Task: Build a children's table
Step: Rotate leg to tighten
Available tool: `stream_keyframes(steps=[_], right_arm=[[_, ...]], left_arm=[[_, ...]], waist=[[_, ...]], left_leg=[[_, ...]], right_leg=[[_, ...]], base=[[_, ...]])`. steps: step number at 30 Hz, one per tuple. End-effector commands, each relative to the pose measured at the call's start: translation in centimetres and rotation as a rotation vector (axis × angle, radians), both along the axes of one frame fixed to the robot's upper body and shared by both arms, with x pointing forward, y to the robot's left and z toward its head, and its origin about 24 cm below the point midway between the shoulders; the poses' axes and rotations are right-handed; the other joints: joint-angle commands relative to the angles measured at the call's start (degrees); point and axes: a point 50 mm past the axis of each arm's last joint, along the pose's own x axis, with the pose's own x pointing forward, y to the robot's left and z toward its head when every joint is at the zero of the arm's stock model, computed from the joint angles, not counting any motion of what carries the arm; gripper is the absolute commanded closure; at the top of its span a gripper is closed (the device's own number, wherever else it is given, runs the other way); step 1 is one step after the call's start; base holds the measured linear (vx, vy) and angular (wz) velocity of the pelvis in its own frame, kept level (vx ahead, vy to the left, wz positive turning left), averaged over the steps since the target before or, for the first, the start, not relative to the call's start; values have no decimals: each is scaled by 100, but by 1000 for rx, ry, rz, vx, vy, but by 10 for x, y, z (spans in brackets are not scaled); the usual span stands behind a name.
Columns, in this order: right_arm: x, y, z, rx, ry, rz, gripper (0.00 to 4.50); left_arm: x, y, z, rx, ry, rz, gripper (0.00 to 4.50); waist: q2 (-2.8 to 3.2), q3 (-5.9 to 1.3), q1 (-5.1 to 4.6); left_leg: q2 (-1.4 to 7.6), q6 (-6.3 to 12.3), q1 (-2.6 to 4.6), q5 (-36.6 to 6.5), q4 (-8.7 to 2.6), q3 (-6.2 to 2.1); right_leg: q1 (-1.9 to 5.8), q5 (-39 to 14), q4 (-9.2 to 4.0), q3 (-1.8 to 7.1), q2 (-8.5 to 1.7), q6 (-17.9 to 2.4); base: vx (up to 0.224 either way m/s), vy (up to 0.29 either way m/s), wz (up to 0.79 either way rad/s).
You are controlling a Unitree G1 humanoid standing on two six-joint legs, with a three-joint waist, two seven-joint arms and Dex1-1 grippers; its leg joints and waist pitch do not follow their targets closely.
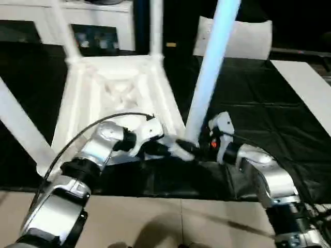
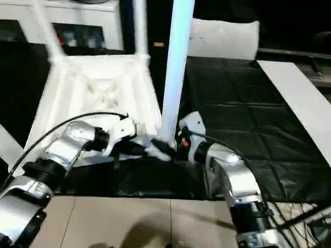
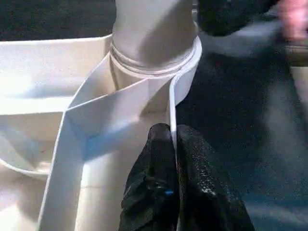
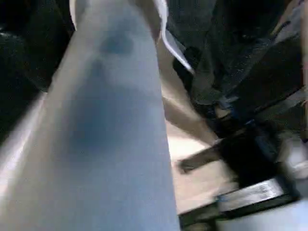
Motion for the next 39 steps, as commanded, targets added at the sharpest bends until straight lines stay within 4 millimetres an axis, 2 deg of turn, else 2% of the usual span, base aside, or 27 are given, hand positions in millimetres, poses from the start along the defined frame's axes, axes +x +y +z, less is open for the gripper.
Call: stream_keyframes(steps=[1,2,4,5,8,10,13,14,17,25,33,36,39], right_arm=[[-2,-6,4,-14,-10,87,23],[-3,-7,4,-21,-8,114,23],[-7,-10,6,-26,7,229,23],[-7,-10,6,-26,7,229,23],[-14,-12,7,-16,33,341,23],[-17,-14,5,-29,59,406,57],[-21,-15,4,-36,87,465,70],[-22,-15,3,-39,93,482,86],[-23,-16,2,-44,111,519,105],[-22,-15,1,-44,117,538,171],[-22,-10,0,-30,122,527,238],[-22,-6,0,15,134,475,240],[-19,4,-1,54,133,363,244]], left_arm=[[-2,-13,15,-30,-25,-172,450],[-3,-11,14,-21,-20,-192,450],[-6,-8,12,32,-6,-266,450],[-6,-8,12,32,-6,-266,450],[-9,-7,12,49,13,-328,450],[-11,-7,13,55,25,-370,450],[-12,-6,13,69,30,-412,450],[-12,-6,14,75,27,-423,450],[-11,-5,15,88,22,-436,450],[-10,-4,17,95,14,-441,450],[-9,-1,15,91,12,-425,450],[-8,-2,14,59,18,-384,450],[-6,-8,12,14,18,-290,450]], waist=[[40,-376,0],[42,-378,8],[37,-375,87],[35,-376,109],[27,-376,150],[19,-381,171],[-10,-386,202],[6,-386,220],[2,-381,248],[-8,-387,257],[-5,-393,262],[-5,-381,251],[-1,-367,235]], left_leg=[[342,359,50,-793,-383,-70],[341,364,43,-783,-386,-76],[339,389,44,-827,-378,-64],[343,388,39,-838,-378,-66],[356,378,22,-816,-375,-64],[356,395,14,-788,-368,-65],[351,409,13,-741,-359,-55],[355,400,10,-726,-361,-62],[359,358,20,-783,-367,-61],[347,309,16,-758,-365,-66],[348,309,12,-720,-359,-62],[338,274,3,-757,-370,-66],[345,175,27,-921,-391,-82]], right_leg=[[325,-1059,-425,357,-521,-1192],[333,-993,-409,350,-516,-1219],[349,-984,-418,346,-532,-1231],[355,-1014,-416,346,-537,-1225],[366,-1059,-409,337,-539,-1206],[368,-1094,-406,327,-535,-1194],[362,-1150,-413,326,-536,-1158],[355,-1186,-410,323,-541,-1145],[345,-1301,-420,318,-538,-1100],[343,-1383,-421,311,-529,-1035],[350,-1259,-408,309,-531,-1067],[356,-1435,-434,306,-530,-995],[331,-1810,-465,306,-537,-891]], base=[[0,0,0],[0,0,0],[0,0,0],[0,0,0],[0,0,0],[0,0,0],[0,0,0],[0,0,0],[0,0,0],[0,0,0],[0,0,0],[0,0,0],[0,0,0]])
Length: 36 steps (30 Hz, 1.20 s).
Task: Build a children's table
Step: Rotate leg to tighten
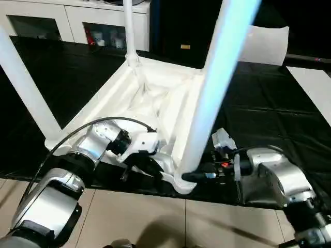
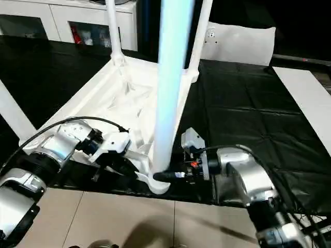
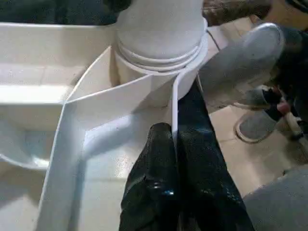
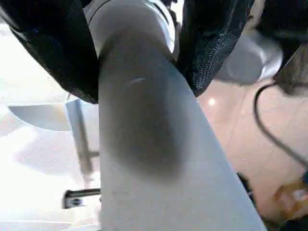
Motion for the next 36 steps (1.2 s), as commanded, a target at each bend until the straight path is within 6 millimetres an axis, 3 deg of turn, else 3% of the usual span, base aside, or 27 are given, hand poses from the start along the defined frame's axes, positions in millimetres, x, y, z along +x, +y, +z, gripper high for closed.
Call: stream_keyframes(steps=[1,4,5,6,7,10,14,18,19,20,25,27,29,35,36], right_arm=[[3,11,3,45,5,-79,246],[8,25,-3,22,-9,-229,246],[9,27,-3,24,-7,-244,246],[12,37,-5,34,6,-324,246],[15,46,-6,36,13,-392,246],[24,69,-7,40,43,-563,249],[39,87,-1,28,69,-718,249],[44,100,8,47,48,-742,249],[44,101,11,53,28,-735,249],[44,102,12,53,21,-736,215],[41,93,13,77,-15,-722,159],[38,82,10,73,-41,-711,136],[35,63,6,62,-62,-691,128],[27,31,1,8,-127,-579,87],[25,27,1,5,-130,-549,63]], left_arm=[[3,-21,6,-83,-37,37,450],[6,-31,2,-100,-55,134,450],[6,-33,2,-108,-52,147,450],[8,-42,2,-150,-32,219,450],[9,-48,2,-167,-21,267,450],[12,-63,2,-189,-18,396,450],[19,-75,6,-211,-47,532,450],[20,-81,10,-200,-95,577,450],[21,-82,12,-214,-96,589,450],[21,-82,12,-216,-95,594,450],[21,-75,14,-214,-131,578,450],[21,-69,14,-218,-137,563,450],[19,-60,14,-220,-152,495,450],[12,-39,9,-152,-137,315,450],[11,-36,9,-147,-122,290,450]], waist=[[5,-362,-41],[4,-341,-155],[4,-341,-155],[-2,-337,-208],[5,-341,-264],[4,-347,-416],[48,-351,-508],[59,-378,-535],[52,-391,-540],[51,-389,-539],[47,-385,-542],[55,-380,-524],[26,-379,-492],[45,-372,-419],[69,-361,-387]], left_leg=[[332,150,20,-940,-421,-85],[303,-9,22,-1177,-444,-120],[303,-9,22,-1177,-444,-120],[299,-39,-30,-1099,-459,-139],[295,-85,0,-1095,-444,-128],[250,-44,-11,-1143,-423,-137],[251,22,-4,-1113,-422,-137],[281,105,-17,-926,-421,-121],[274,160,-28,-733,-412,-113],[262,193,-32,-706,-405,-104],[276,285,-28,-670,-406,-98],[278,296,-21,-699,-407,-93],[283,352,-20,-734,-408,-89],[295,374,9,-789,-403,-75],[309,350,18,-838,-415,-82]], right_leg=[[325,-1843,-477,316,-532,-897],[308,-2527,-561,306,-550,-681],[308,-2527,-561,306,-550,-681],[341,-2583,-550,302,-551,-612],[299,-2584,-555,308,-544,-619],[293,-2794,-602,299,-531,-575],[276,-2512,-589,307,-496,-724],[313,-1662,-509,341,-490,-963],[335,-1234,-460,339,-486,-1094],[345,-1179,-464,339,-488,-1115],[358,-1017,-452,348,-496,-1195],[359,-1051,-465,353,-501,-1182],[376,-1076,-472,356,-504,-1132],[342,-1251,-485,361,-516,-1120],[331,-1302,-489,362,-519,-1118]], base=[[0,0,0],[0,0,0],[0,0,0],[0,0,0],[0,0,0],[0,0,0],[0,0,0],[0,0,0],[0,0,0],[0,0,0],[0,0,0],[0,0,0],[0,0,0],[0,0,0],[0,0,0]])
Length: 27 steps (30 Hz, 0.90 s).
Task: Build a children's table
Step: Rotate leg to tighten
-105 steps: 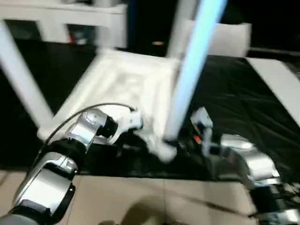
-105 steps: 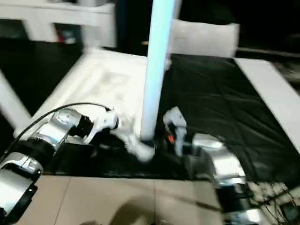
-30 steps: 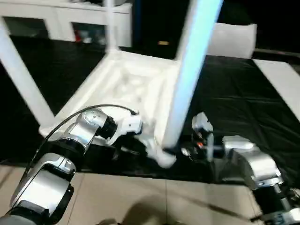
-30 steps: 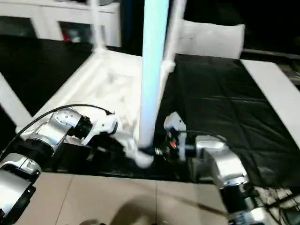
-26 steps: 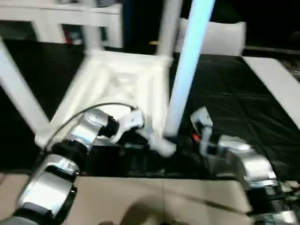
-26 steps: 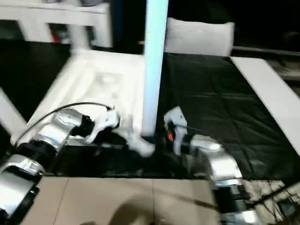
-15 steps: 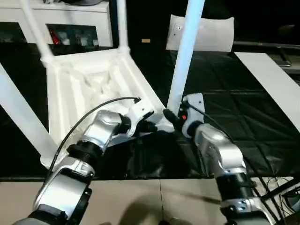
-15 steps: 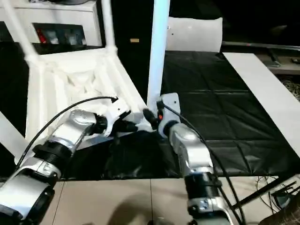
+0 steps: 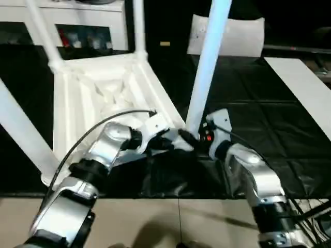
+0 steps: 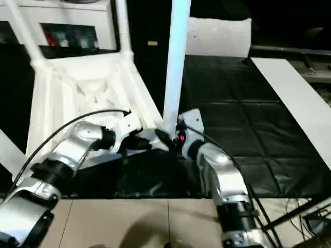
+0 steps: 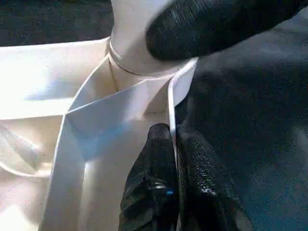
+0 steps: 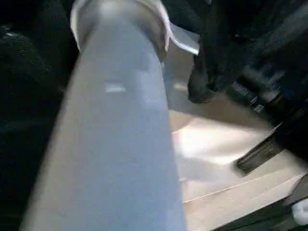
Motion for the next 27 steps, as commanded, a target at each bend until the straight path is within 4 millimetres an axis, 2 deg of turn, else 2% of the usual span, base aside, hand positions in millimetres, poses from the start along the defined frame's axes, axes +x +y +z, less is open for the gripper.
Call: stream_keyframes(steps=[1,2,3,4,6,9,10,13,16,17,20,21,23,25,27], right_arm=[[-5,7,6,27,-28,99,63],[-7,3,6,19,-30,128,63],[-11,-4,6,0,-34,199,63],[-11,-4,6,0,-34,199,63],[-14,-10,6,-16,-35,260,63],[-20,-21,5,-19,-15,375,63],[-20,-23,5,-23,-12,393,77],[-22,-27,5,-14,8,458,88],[-27,-32,5,-14,41,544,122],[-28,-32,5,-16,48,560,128],[-29,-33,4,-19,60,592,135],[-29,-34,4,-21,65,606,150],[-30,-34,3,-21,68,616,166],[-29,-34,5,-18,73,642,173],[-28,-34,5,-15,74,650,201]], left_arm=[[-4,-15,14,-47,-31,-156,450],[-5,-12,14,-43,-20,-185,450],[-6,-7,14,-22,0,-237,450],[-6,-7,14,-22,0,-237,450],[-8,-3,14,8,15,-297,450],[-13,3,13,53,51,-401,450],[-14,3,13,58,63,-419,450],[-18,5,12,78,89,-480,450],[-21,7,11,102,99,-539,450],[-21,7,11,106,100,-544,450],[-22,8,10,114,100,-555,450],[-22,9,10,118,101,-561,450],[-22,9,10,121,101,-566,450],[-23,11,9,135,99,-578,450],[-23,12,10,136,98,-578,450]], waist=[[51,-363,32],[53,-363,58],[27,-367,80],[45,-368,129],[31,-373,167],[38,-374,215],[27,-369,249],[16,-373,268],[13,-379,303],[-9,-377,309],[-5,-381,340],[-25,-378,337],[-20,-374,357],[-43,-382,374],[-38,-379,378]], left_leg=[[310,346,33,-869,-377,-73],[324,320,39,-878,-386,-78],[321,329,34,-886,-386,-77],[338,322,50,-875,-387,-76],[337,325,39,-805,-391,-79],[324,363,39,-851,-378,-71],[335,349,42,-826,-382,-66],[340,336,25,-818,-379,-68],[348,362,27,-802,-366,-61],[348,372,15,-784,-366,-59],[345,352,21,-797,-363,-66],[344,348,18,-805,-365,-63],[341,345,18,-797,-365,-61],[342,346,18,-772,-361,-62],[338,334,17,-762,-360,-60]], right_leg=[[338,-1332,-469,356,-529,-1093],[331,-1304,-458,355,-532,-1115],[343,-1304,-460,349,-533,-1110],[338,-1211,-435,353,-533,-1113],[347,-1017,-408,349,-541,-1141],[355,-1089,-420,352,-554,-1149],[350,-1120,-419,354,-554,-1140],[361,-1163,-409,343,-552,-1148],[359,-1202,-408,330,-545,-1152],[361,-1178,-402,327,-541,-1143],[352,-1333,-413,322,-560,-1091],[353,-1376,-416,323,-553,-1072],[348,-1455,-423,323,-553,-1037],[343,-1495,-415,317,-549,-1002],[336,-1529,-415,314,-543,-991]], base=[[0,0,0],[0,0,0],[0,0,0],[0,0,0],[0,0,0],[0,0,0],[0,0,0],[0,0,0],[0,0,0],[0,0,0],[0,0,0],[0,0,0],[0,0,0],[0,0,0],[0,0,0]])
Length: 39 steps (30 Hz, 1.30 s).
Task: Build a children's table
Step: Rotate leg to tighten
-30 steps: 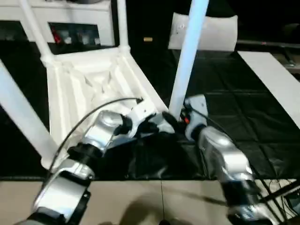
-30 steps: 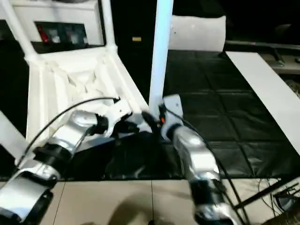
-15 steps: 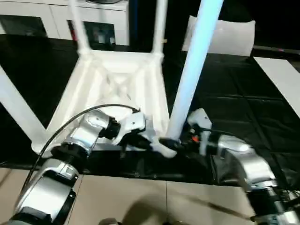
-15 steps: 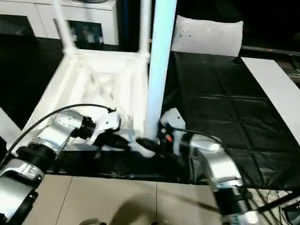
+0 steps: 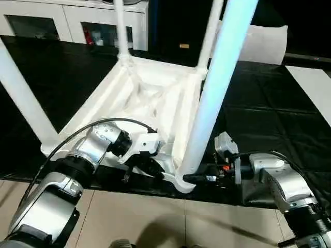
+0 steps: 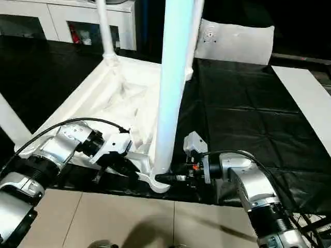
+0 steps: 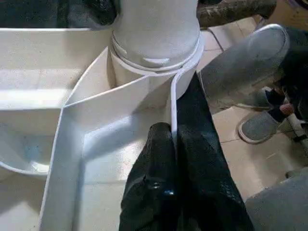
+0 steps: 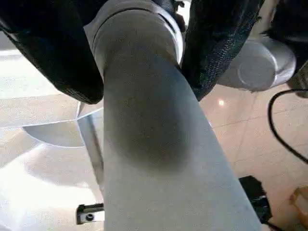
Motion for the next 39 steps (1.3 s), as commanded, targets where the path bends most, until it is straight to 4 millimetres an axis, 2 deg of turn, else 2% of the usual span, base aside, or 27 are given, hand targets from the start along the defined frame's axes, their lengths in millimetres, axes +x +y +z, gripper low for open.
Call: stream_keyframes(steps=[1,3,5,8,11,14,16,17,19,21,23,25,26,29,30,32,33,35,37,39], right_arm=[[5,-4,8,2,-24,7,208],[5,-2,8,7,-24,20,211],[4,-1,8,14,-20,30,242],[2,1,7,29,-7,37,245],[-1,6,7,77,29,-7,248],[-3,17,5,107,32,-107,248],[3,26,2,102,32,-229,248],[5,30,0,100,30,-274,248],[12,40,-3,97,39,-403,248],[18,48,-5,90,48,-501,249],[24,58,-6,72,54,-612,249],[32,71,-6,51,62,-731,249],[32,72,-6,49,63,-737,249],[41,92,-1,31,57,-821,249],[41,92,-1,31,57,-821,249],[42,100,2,47,49,-838,249],[43,103,4,58,37,-849,196],[42,103,4,66,33,-850,184],[40,97,5,78,11,-836,180],[40,90,6,91,-3,-834,146]], left_arm=[[-3,-8,4,25,-1,-106,450],[-3,-7,4,25,-1,-107,450],[-4,-6,4,26,1,-109,450],[-5,-6,3,13,15,-99,450],[-4,-11,3,-29,38,-58,450],[0,-24,6,-93,36,46,450],[5,-33,5,-116,20,141,450],[7,-36,5,-129,15,177,450],[11,-45,2,-145,-3,272,450],[15,-52,1,-157,-14,352,450],[19,-61,0,-182,-13,468,450],[24,-70,2,-203,-28,603,450],[24,-71,2,-204,-29,611,450],[26,-81,3,-217,-62,700,450],[26,-81,3,-217,-62,700,450],[25,-84,4,-231,-73,719,450],[25,-85,6,-240,-80,736,450],[25,-85,7,-239,-87,730,450],[24,-80,7,-237,-89,707,450],[23,-76,7,-239,-77,693,450]], waist=[[-32,-383,-30],[-25,-382,-21],[-34,-388,-22],[-27,-385,-21],[-28,-381,-31],[-25,-373,-38],[23,-342,-62],[3,-312,-99],[-8,-314,-154],[-22,-316,-256],[-41,-342,-398],[-11,-341,-465],[-19,-339,-485],[-9,-355,-497],[-1,-355,-506],[8,-380,-500],[6,-387,-506],[9,-398,-498],[18,-397,-504],[7,-381,-504]], left_leg=[[340,330,19,-743,-383,-61],[343,328,11,-703,-382,-62],[343,321,16,-687,-381,-62],[337,310,14,-686,-381,-60],[341,307,15,-641,-388,-58],[345,253,25,-712,-398,-70],[319,126,33,-997,-418,-94],[301,60,47,-1185,-428,-94],[265,-17,60,-1303,-415,-116],[252,-85,-33,-1248,-443,-154],[244,-57,-18,-1236,-423,-159],[234,-9,-21,-1207,-406,-148],[225,26,3,-1191,-396,-139],[229,147,-11,-1018,-395,-124],[237,148,-11,-1002,-399,-123],[259,172,-5,-850,-398,-114],[261,209,-12,-765,-398,-110],[258,305,-38,-529,-390,-101],[255,363,-39,-497,-388,-95],[264,370,-33,-579,-395,-93]], right_leg=[[331,-1518,-426,320,-529,-989],[333,-1453,-415,322,-531,-987],[335,-1400,-409,322,-533,-990],[337,-1416,-411,320,-532,-987],[346,-1371,-416,325,-523,-1000],[333,-1476,-416,328,-531,-963],[312,-2090,-492,318,-541,-824],[280,-2574,-571,302,-534,-678],[279,-3184,-638,283,-551,-443],[323,-3370,-650,246,-541,-263],[299,-3176,-647,250,-528,-319],[285,-3057,-642,259,-518,-430],[262,-3026,-650,266,-507,-453],[282,-2622,-611,293,-489,-559],[276,-2515,-599,301,-488,-598],[290,-1971,-536,322,-481,-746],[311,-1642,-499,326,-474,-865],[360,-1076,-440,334,-487,-1041],[369,-978,-433,336,-488,-1083],[371,-1091,-450,336,-494,-1079]], base=[[0,0,0],[0,0,0],[0,0,0],[0,0,0],[0,0,0],[0,0,0],[0,0,0],[0,0,0],[0,0,0],[0,0,0],[0,0,0],[0,0,0],[0,0,0],[0,0,0],[0,0,0],[0,0,0],[0,0,0],[0,0,0],[0,0,0],[0,0,0]])
